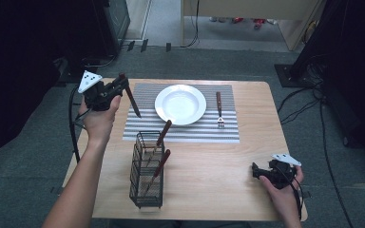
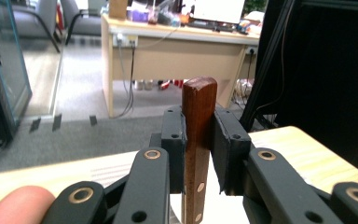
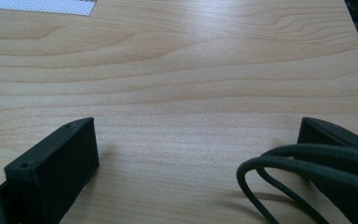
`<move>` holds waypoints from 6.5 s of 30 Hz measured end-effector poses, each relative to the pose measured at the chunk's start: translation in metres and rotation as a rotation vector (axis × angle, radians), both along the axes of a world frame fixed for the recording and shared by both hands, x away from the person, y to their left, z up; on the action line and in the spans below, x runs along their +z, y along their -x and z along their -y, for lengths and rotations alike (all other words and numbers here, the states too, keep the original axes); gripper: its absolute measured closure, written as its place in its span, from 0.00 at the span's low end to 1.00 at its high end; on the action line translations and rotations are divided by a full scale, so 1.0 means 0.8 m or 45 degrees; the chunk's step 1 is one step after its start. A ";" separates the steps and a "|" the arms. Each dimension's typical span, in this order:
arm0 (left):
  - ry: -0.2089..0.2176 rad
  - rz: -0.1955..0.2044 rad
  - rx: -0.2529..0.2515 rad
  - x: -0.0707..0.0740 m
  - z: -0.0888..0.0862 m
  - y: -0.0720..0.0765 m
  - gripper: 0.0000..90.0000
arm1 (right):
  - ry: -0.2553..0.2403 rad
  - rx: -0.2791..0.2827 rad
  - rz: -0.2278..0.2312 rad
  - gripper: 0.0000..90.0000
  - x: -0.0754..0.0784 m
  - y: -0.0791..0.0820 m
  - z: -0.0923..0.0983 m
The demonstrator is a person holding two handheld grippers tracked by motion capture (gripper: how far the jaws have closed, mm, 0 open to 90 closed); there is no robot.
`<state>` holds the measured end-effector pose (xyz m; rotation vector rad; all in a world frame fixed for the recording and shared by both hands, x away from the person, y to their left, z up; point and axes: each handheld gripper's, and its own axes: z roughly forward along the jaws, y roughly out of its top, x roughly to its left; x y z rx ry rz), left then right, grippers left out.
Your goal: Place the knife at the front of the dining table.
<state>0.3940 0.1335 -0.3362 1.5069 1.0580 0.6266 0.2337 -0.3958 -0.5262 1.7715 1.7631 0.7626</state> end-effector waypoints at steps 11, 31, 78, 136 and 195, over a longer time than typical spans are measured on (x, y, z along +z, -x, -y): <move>-0.066 -0.165 -0.033 -0.042 0.001 -0.029 0.86 | -0.001 0.000 0.000 0.00 0.000 0.000 0.000; -0.217 -0.293 -0.111 -0.050 0.015 -0.052 0.86 | 0.000 0.000 0.000 0.00 0.000 0.000 0.000; 0.363 -0.745 0.059 -0.192 0.003 -0.219 0.92 | -0.001 0.001 0.001 0.00 0.000 0.000 0.000; -0.358 -0.644 0.252 -0.210 0.047 -0.214 0.84 | -0.001 0.004 0.001 0.00 0.000 -0.001 0.001; -0.140 -0.761 0.277 -0.201 0.057 -0.241 0.60 | -0.002 0.004 0.001 0.00 0.000 0.000 0.001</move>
